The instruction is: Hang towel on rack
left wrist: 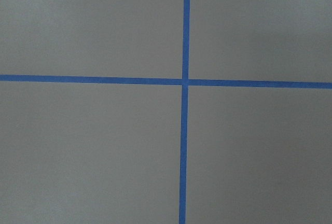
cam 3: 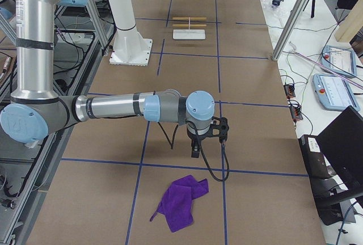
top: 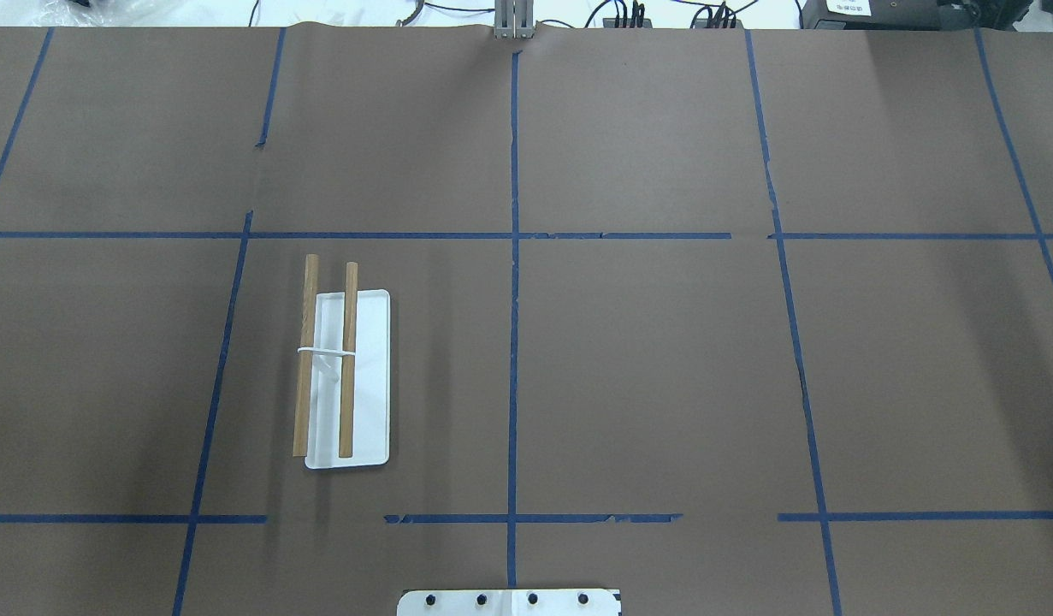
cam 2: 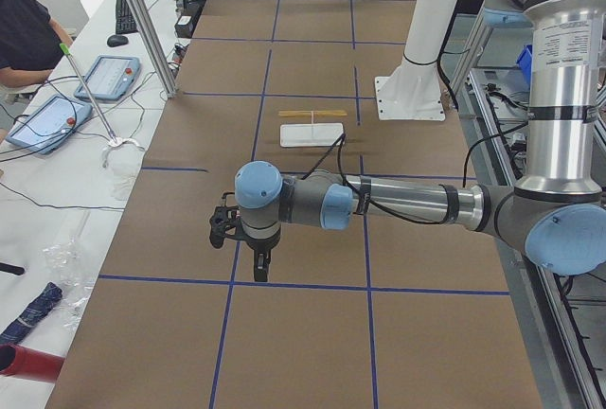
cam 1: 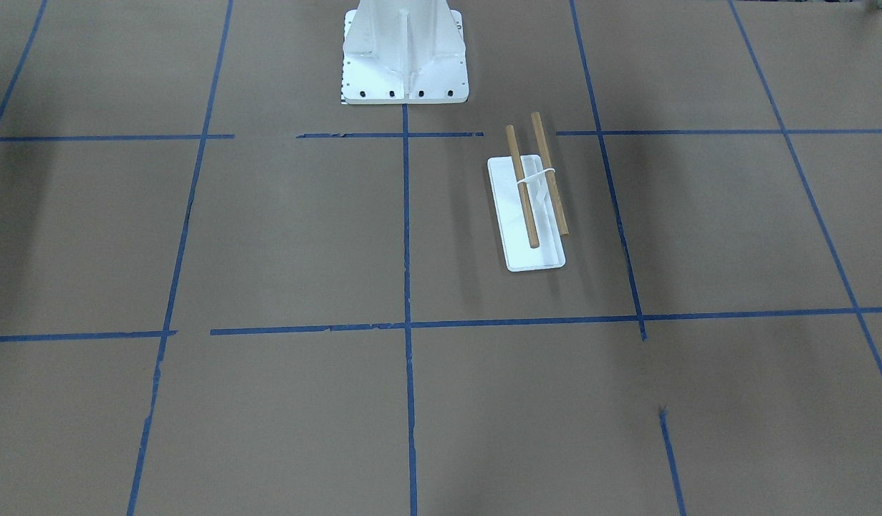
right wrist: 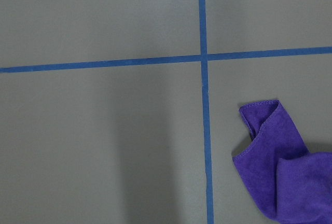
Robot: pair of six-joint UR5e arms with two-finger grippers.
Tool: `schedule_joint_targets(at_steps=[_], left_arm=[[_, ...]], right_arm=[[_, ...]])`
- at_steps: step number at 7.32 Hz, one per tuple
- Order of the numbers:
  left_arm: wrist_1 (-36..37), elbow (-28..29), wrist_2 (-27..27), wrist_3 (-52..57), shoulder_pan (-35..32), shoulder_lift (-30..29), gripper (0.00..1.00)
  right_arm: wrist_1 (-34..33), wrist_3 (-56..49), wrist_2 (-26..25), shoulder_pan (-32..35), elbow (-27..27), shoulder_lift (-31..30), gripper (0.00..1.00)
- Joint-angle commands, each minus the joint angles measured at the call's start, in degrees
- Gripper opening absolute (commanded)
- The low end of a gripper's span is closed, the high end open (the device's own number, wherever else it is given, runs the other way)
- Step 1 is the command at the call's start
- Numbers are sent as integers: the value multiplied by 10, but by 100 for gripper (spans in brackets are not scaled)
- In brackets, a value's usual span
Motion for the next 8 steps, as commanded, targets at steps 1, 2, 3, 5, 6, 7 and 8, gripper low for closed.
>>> schedule_joint_targets(at_steps=[1,2,3,5,6,7,8], left_arm=[[0,0,0,0,0,-4,100],[0,-1,-1,0,0,-4,100],[0,-3,-2,0,0,-4,100],[0,-8,-1,0,0,-5,100],[0,-15,0,0,0,-4,100],[0,-22,2,0,0,-4,100],[0,-28,2,0,-1,-4,100]], right_arm=[[0,0,0,0,0,5,100],[6,7,2,0,2,7,100],[57,10,4,-2,-31,23,100],[164,37,27,-2,-100,16,100],[183,36,36,-1,-121,17,100],[182,28,31,-2,-146,25,100],[183,26,36,-3,-158,19,100]])
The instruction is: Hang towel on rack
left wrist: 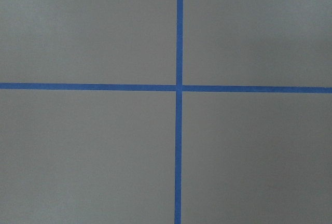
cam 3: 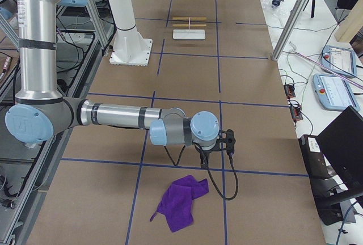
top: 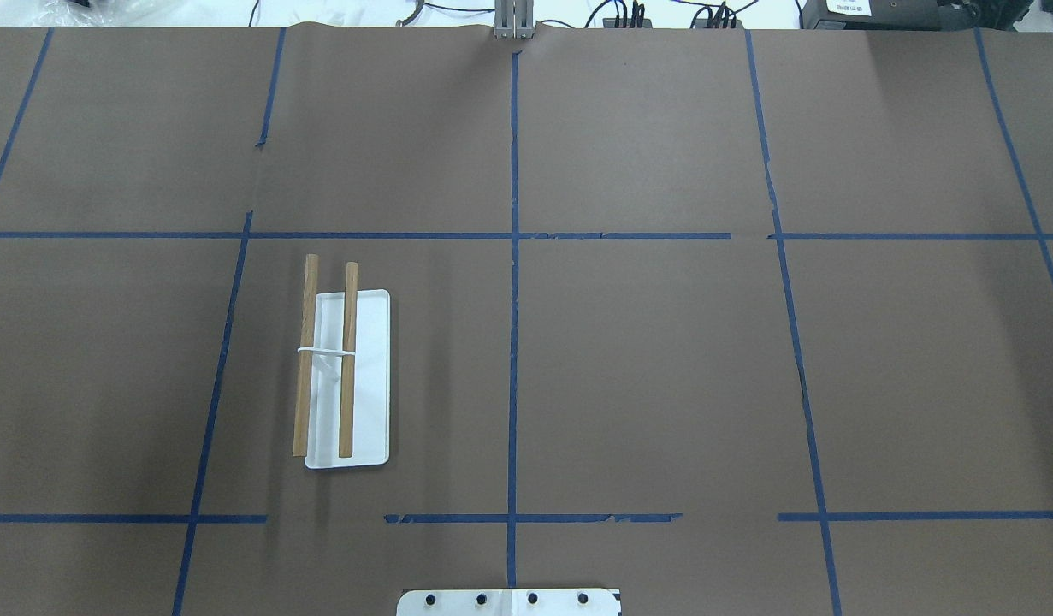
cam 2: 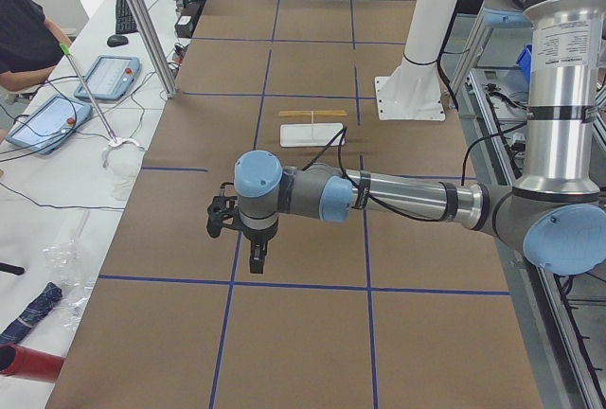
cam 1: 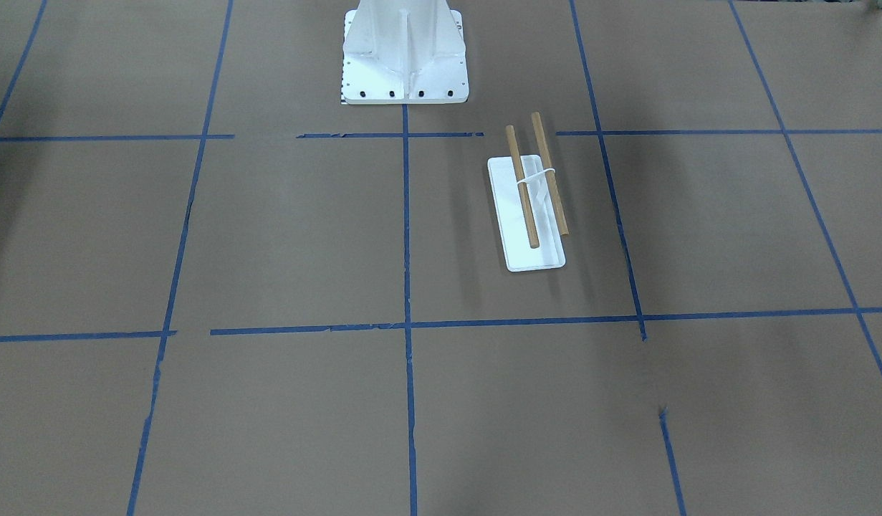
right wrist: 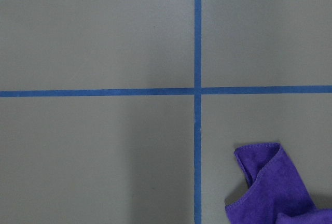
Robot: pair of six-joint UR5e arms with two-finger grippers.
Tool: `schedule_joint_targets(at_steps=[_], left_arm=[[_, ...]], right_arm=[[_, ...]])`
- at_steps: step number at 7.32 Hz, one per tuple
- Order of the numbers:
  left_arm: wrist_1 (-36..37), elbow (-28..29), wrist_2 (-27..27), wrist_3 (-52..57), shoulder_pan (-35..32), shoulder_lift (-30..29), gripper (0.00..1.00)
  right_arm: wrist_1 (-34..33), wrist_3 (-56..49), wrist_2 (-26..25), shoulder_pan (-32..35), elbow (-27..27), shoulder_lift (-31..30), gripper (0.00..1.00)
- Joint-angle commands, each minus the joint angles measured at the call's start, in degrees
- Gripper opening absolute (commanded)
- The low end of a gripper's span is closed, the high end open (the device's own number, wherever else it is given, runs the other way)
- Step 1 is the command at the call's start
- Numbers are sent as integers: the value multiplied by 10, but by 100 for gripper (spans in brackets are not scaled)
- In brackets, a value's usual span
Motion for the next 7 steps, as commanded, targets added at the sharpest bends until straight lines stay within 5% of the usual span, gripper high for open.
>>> schedule_joint_targets(at_steps=[1,3,5,7], left_arm=[[0,-11,0,0,-1,0,100],[0,-14,-1,0,-1,1,100],[0,-14,-4,0,-1,0,100],[0,-13,-4,0,-1,0,100]], right_arm=[[11,-13,-6,-16,-26,-8,100],[22,-109,-112,-38,-36,-17,100],[53,-139,-115,-41,-71,-29,100],[246,-103,-112,-43,-146,-61,100]])
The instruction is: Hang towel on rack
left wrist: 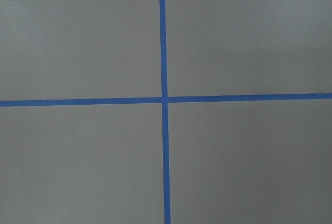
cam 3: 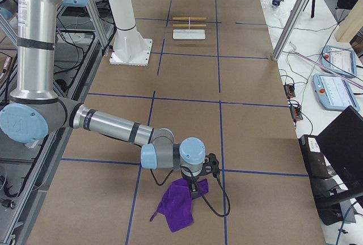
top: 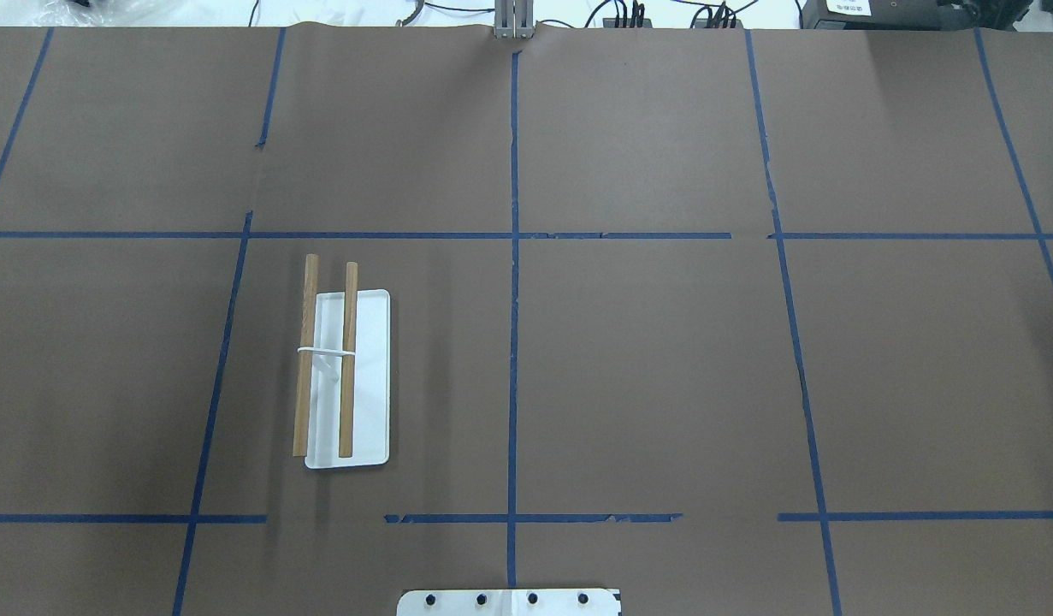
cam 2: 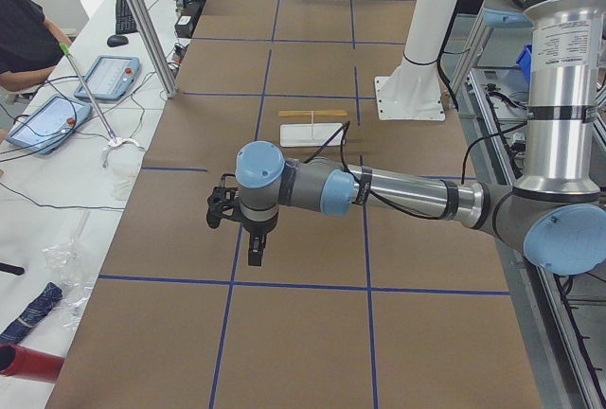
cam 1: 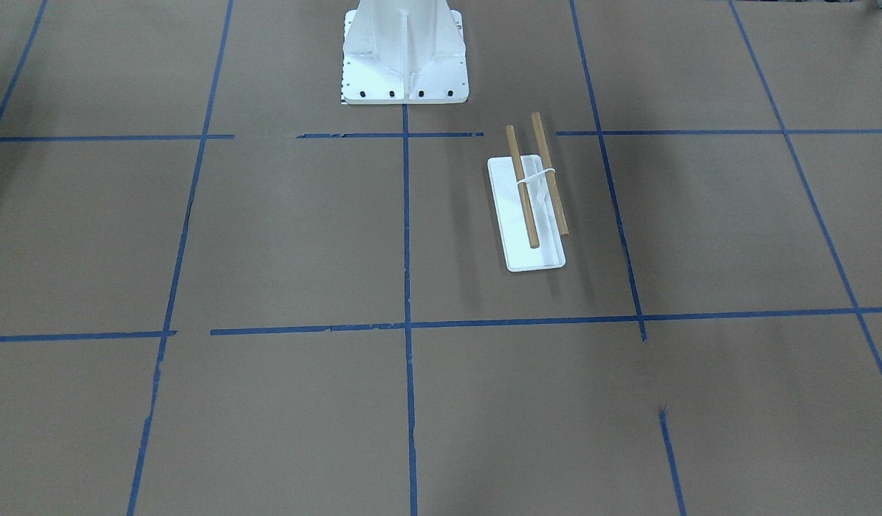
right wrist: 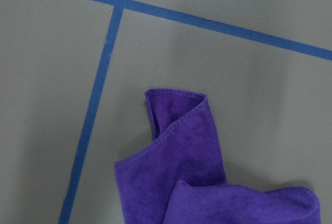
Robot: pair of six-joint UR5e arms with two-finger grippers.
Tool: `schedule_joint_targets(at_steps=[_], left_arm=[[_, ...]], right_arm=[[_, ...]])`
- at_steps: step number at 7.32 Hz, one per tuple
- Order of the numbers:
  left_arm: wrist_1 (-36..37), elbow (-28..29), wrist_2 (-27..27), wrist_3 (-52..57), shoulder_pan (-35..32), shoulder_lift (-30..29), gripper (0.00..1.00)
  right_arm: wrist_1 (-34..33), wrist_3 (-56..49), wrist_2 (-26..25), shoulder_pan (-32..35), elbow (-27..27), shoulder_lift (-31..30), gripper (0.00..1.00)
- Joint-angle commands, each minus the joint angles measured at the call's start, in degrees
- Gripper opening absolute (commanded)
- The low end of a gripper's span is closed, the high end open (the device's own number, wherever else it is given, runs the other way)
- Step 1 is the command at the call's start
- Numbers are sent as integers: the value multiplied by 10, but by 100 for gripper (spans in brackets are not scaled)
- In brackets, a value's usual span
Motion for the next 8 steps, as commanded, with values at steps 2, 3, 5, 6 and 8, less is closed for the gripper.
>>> schedule_joint_targets(at_steps=[2,3,5,6,8], left_arm=[[0,1,0,0,0,0,100],[0,1,0,0,0,0,100],[0,1,0,1,1,0,100],[0,1,0,1,0,0,100],[0,0,0,1,0,0,100]], right_arm=[[155,50,-3,-37,-76,-18,100],[155,50,-2,-49,-79,-18,100],[155,49,-3,-66,-87,-18,100],[154,48,-5,-67,-94,-17,100],[155,46,-12,-69,-115,-12,100]])
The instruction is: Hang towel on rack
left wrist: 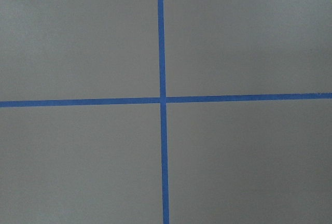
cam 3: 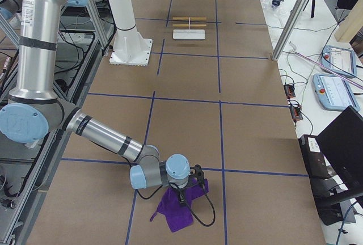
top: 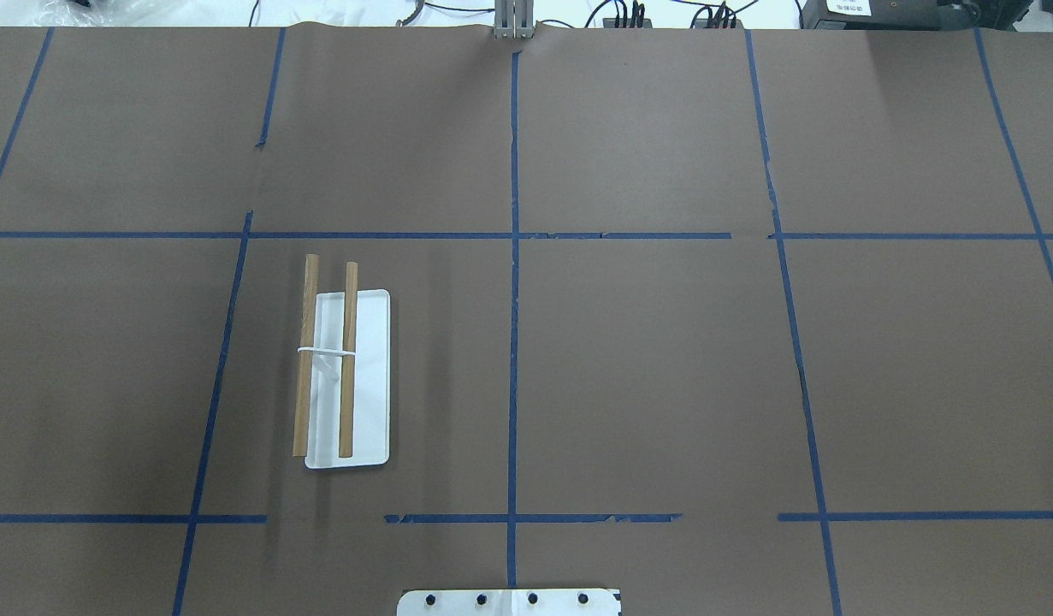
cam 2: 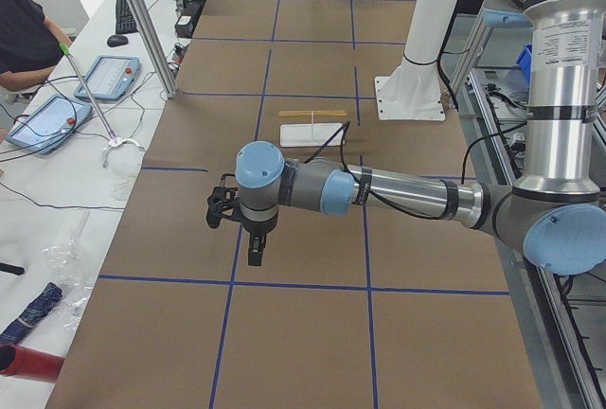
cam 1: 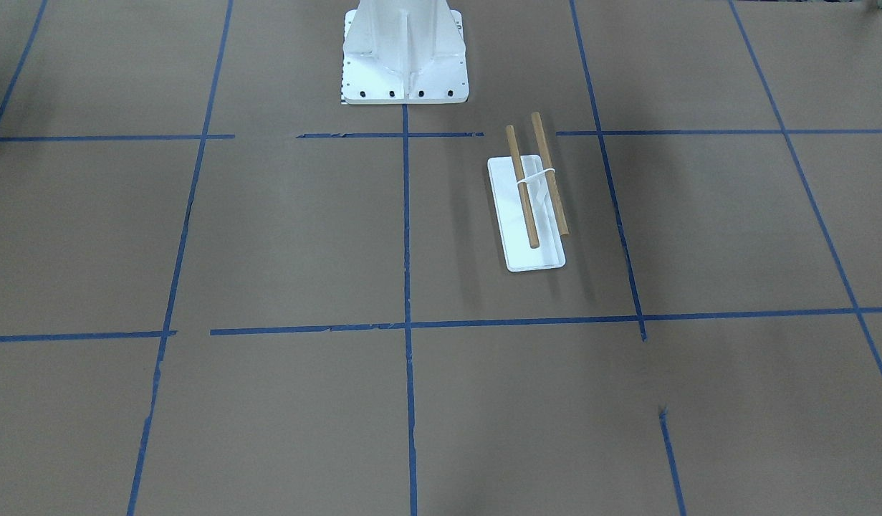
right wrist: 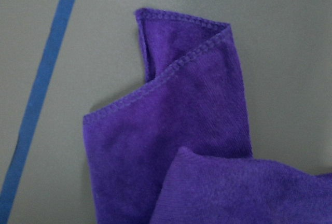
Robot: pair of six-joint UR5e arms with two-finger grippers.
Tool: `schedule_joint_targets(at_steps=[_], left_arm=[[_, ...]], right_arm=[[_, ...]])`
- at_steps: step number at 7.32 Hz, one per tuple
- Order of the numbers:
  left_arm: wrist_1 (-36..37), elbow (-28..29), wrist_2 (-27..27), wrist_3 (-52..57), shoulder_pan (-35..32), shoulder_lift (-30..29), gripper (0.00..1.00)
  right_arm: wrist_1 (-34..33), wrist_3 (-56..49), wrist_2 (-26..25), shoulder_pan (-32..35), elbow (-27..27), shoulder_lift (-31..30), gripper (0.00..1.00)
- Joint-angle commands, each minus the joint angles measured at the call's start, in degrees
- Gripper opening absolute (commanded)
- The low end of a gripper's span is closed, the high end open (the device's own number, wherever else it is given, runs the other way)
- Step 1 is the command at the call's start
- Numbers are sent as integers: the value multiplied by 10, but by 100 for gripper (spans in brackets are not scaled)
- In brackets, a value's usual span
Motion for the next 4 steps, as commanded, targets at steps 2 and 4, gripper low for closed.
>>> schedule_joint_targets(at_steps=[2,4], left_arm=[[0,-1,0,0,0,0,100],[0,-1,2,0,0,-1,100]], right_arm=[[-1,0,-16,-4,-11,4,100],[-1,2,-16,-4,-11,5,54]])
